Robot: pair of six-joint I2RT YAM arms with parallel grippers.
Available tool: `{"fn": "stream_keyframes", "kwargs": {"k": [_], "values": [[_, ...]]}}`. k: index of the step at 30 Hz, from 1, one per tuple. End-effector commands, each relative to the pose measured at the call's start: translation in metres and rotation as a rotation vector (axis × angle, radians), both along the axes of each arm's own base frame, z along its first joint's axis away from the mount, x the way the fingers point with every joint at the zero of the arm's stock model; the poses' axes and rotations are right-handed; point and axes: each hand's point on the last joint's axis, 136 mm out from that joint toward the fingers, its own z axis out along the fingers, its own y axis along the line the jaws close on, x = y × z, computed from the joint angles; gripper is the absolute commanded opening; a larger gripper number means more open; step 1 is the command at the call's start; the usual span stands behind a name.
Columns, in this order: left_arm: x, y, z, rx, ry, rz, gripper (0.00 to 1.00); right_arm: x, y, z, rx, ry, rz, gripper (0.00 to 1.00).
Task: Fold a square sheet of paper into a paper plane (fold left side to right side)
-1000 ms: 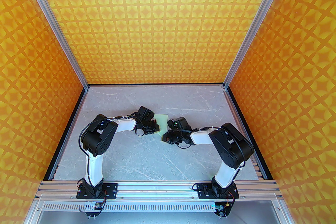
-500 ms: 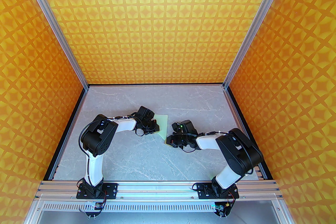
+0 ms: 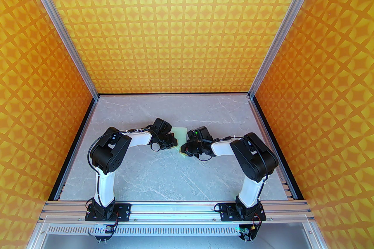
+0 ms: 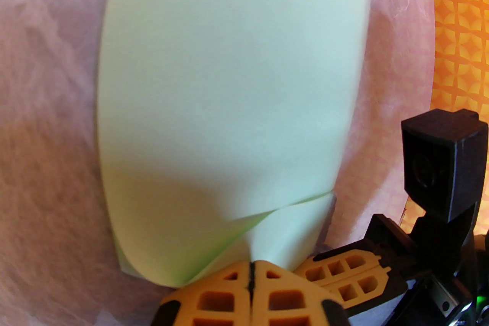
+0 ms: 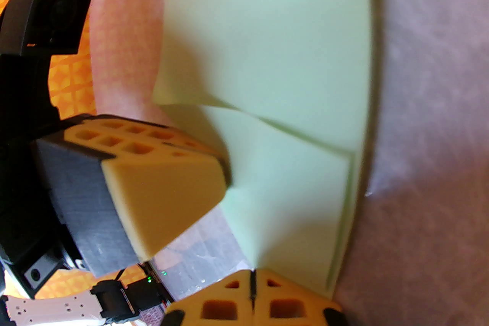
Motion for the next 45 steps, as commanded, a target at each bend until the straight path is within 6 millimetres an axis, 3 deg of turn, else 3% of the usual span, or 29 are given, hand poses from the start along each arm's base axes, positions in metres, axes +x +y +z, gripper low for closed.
{"fn": "stream_keyframes", "kwargs": {"k": [1,9,21,24,27,31,37,45], "values": [[-0.012,0.023,-0.032,0.125,0.073,0.022,0.04,-0.017,-0.024,-0.038,-0.156,0.080,-0.022,0.00],[0.005,0.036,-0.028,0.123,0.052,0.046,0.05,-0.037,-0.040,-0.060,-0.221,0.148,-0.033,0.00],[0.042,0.068,-0.028,0.133,0.017,0.086,0.06,-0.040,-0.040,-0.060,-0.206,0.154,-0.040,0.00],[0.052,0.078,-0.028,0.138,0.015,0.098,0.06,-0.038,-0.038,-0.054,-0.193,0.136,-0.037,0.00],[0.062,0.081,-0.010,0.117,-0.020,0.103,0.09,-0.031,-0.033,-0.041,-0.174,0.101,-0.032,0.00],[0.068,0.077,0.021,0.079,-0.078,0.099,0.22,-0.013,-0.026,-0.010,-0.147,0.010,-0.033,0.00],[0.056,0.068,0.043,0.001,-0.114,0.107,0.40,0.009,-0.026,0.030,-0.181,-0.115,-0.024,0.05],[0.037,0.053,0.032,-0.021,-0.096,0.097,0.45,0.027,-0.035,0.024,-0.284,-0.142,-0.027,0.06]]}}
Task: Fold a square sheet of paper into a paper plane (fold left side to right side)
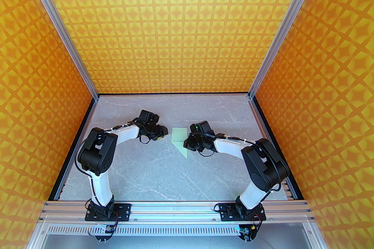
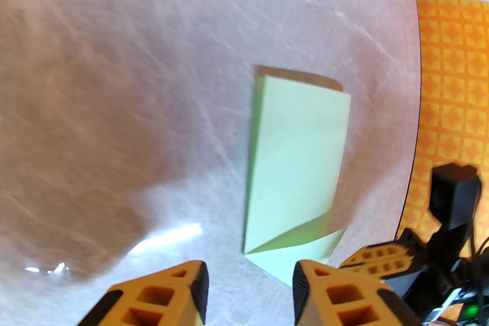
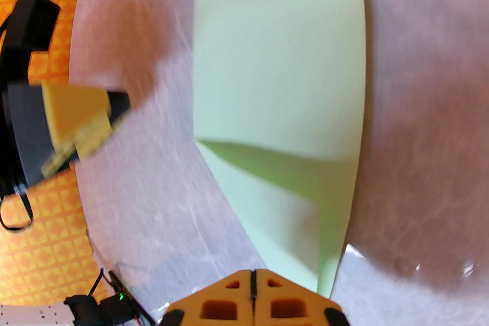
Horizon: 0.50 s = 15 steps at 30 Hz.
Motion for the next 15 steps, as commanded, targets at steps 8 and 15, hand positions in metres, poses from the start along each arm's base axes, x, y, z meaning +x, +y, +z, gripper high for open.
{"fn": "stream_keyframes", "kwargs": {"k": [8,15], "values": [[-0.010,-0.022,-0.016,-0.007,0.018,-0.035,0.46,0.013,-0.010,-0.028,-0.117,0.019,0.004,0.06],[-0.015,-0.035,-0.023,-0.004,0.028,-0.067,0.43,0.012,-0.011,-0.037,-0.123,0.035,0.004,0.06]]}}
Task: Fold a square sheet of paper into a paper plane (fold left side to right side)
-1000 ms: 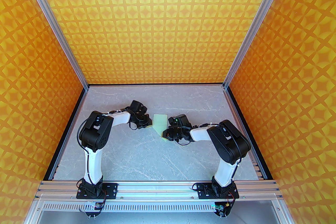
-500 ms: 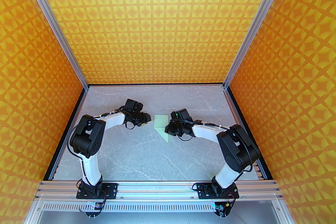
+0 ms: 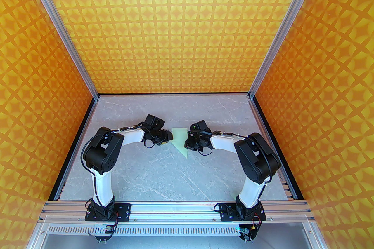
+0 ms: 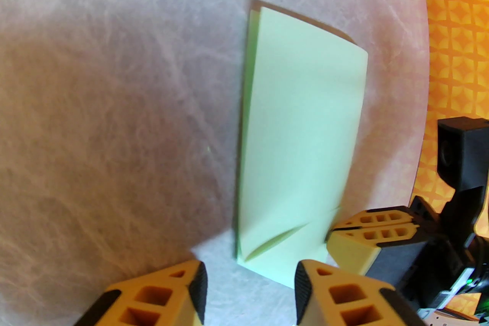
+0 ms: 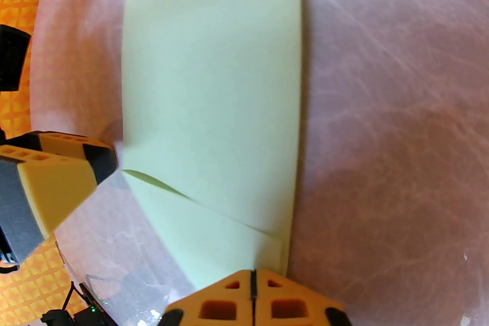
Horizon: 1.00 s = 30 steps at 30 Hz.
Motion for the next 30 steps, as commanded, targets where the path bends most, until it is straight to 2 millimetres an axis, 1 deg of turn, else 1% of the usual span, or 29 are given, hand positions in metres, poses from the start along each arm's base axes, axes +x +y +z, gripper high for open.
{"fn": "stream_keyframes", "kwargs": {"k": [1,6,15,18,21,24,26,29,30], "values": [[-0.002,-0.013,-0.004,-0.006,0.004,-0.024,0.43,0.003,-0.002,-0.004,-0.023,-0.002,0.004,0.06],[-0.003,-0.022,0.001,-0.021,-0.007,-0.043,0.41,0.000,-0.003,-0.007,-0.017,0.010,0.002,0.06],[-0.003,-0.025,0.011,-0.038,-0.030,-0.046,0.35,-0.004,-0.004,-0.011,-0.018,0.021,0.003,0.06],[-0.003,-0.030,0.014,-0.050,-0.047,-0.055,0.35,-0.005,-0.004,-0.012,-0.015,0.023,0.002,0.06],[-0.005,-0.035,0.011,-0.050,-0.042,-0.070,0.34,-0.004,-0.002,-0.009,-0.004,0.016,0.001,0.06],[-0.009,-0.039,0.006,-0.048,-0.034,-0.080,0.29,-0.002,-0.001,-0.006,0.007,0.009,0.002,0.06],[-0.011,-0.041,0.004,-0.046,-0.030,-0.085,0.22,-0.001,0.000,-0.001,0.017,-0.003,-0.001,0.06],[-0.011,-0.038,0.001,-0.030,-0.026,-0.076,0.16,0.000,0.002,0.005,0.032,-0.020,-0.003,0.06],[-0.011,-0.037,0.000,-0.020,-0.026,-0.071,0.12,0.000,0.002,0.006,0.034,-0.024,-0.002,0.06]]}}
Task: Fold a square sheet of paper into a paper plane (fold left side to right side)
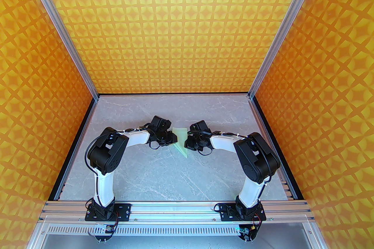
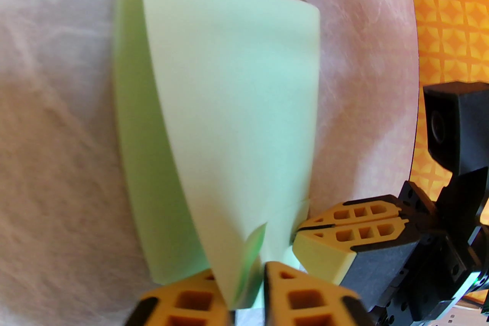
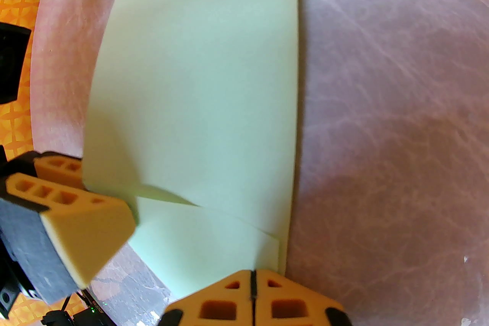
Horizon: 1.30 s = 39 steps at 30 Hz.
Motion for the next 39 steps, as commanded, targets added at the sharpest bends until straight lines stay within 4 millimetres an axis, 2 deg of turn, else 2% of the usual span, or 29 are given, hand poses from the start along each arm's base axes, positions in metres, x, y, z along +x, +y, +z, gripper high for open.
{"fn": "stream_keyframes", "kwargs": {"k": [1,5,10,15,18,26,29,35,39], "values": [[0.003,-0.002,-0.001,0.007,-0.009,0.000,0.10,-0.001,0.001,0.005,0.023,-0.013,-0.002,0.06],[0.005,-0.003,0.003,0.008,-0.008,0.003,0.05,-0.003,0.000,0.001,0.015,-0.005,0.006,0.06],[0.003,-0.001,0.001,0.041,0.013,0.011,0.01,-0.005,0.003,0.010,-0.003,-0.032,0.022,0.06],[0.001,0.002,0.004,0.079,0.043,0.021,0.01,-0.006,0.003,0.019,-0.062,-0.067,0.052,0.09],[0.001,0.003,0.006,0.113,0.042,0.013,0.01,-0.007,0.004,0.016,-0.072,-0.058,0.069,0.12],[-0.002,0.004,0.004,0.183,0.056,-0.009,0.00,-0.007,0.016,0.020,-0.051,-0.070,0.097,0.11],[-0.003,0.001,0.001,0.188,0.063,-0.015,0.00,-0.008,0.019,0.015,-0.054,-0.055,0.105,0.11],[-0.003,0.001,-0.002,0.195,0.070,-0.021,0.00,-0.006,0.012,-0.001,-0.109,-0.038,0.090,0.09],[-0.003,0.000,0.000,0.190,0.065,-0.021,0.05,-0.007,0.014,-0.013,-0.110,-0.011,0.095,0.08]]}}
